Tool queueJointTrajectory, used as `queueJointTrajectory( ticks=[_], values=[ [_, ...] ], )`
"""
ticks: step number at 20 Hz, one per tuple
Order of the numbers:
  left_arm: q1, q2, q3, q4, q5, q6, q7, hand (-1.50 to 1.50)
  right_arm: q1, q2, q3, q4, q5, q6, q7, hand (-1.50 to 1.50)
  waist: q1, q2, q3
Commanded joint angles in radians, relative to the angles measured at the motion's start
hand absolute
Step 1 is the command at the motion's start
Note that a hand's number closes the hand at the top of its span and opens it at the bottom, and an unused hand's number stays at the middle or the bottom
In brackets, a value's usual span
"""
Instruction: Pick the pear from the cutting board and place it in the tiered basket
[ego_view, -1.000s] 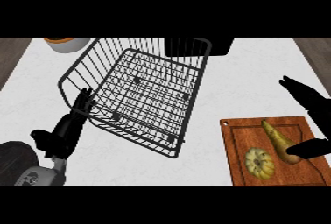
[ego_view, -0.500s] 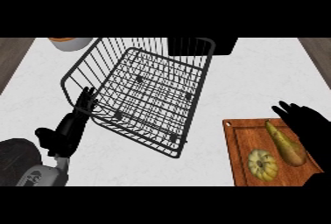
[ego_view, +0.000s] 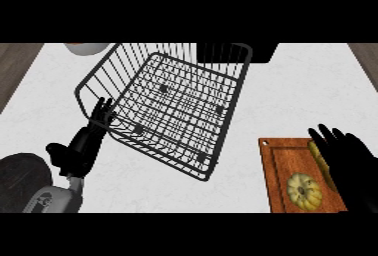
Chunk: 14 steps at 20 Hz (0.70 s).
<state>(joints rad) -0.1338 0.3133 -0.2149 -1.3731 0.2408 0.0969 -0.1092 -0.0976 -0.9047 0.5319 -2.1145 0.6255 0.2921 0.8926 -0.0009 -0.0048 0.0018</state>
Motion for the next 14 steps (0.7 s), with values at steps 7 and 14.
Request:
queueJointTrajectory(
  ticks=[7,14],
  values=[
    [-0.003,-0.056,-0.027,0.006,-0.036,-0.037,0.011,0.0,0.102,0.106,-0.004,0.195,0.121,-0.06,-0.056,-1.5,-0.004,0.005,-0.001],
    [0.026,-0.077,-0.03,-0.021,-0.086,-0.036,0.022,0.0,0.1,0.096,-0.136,0.254,0.131,-0.055,-0.181,-1.5,-0.003,0.004,-0.001]
  ],
)
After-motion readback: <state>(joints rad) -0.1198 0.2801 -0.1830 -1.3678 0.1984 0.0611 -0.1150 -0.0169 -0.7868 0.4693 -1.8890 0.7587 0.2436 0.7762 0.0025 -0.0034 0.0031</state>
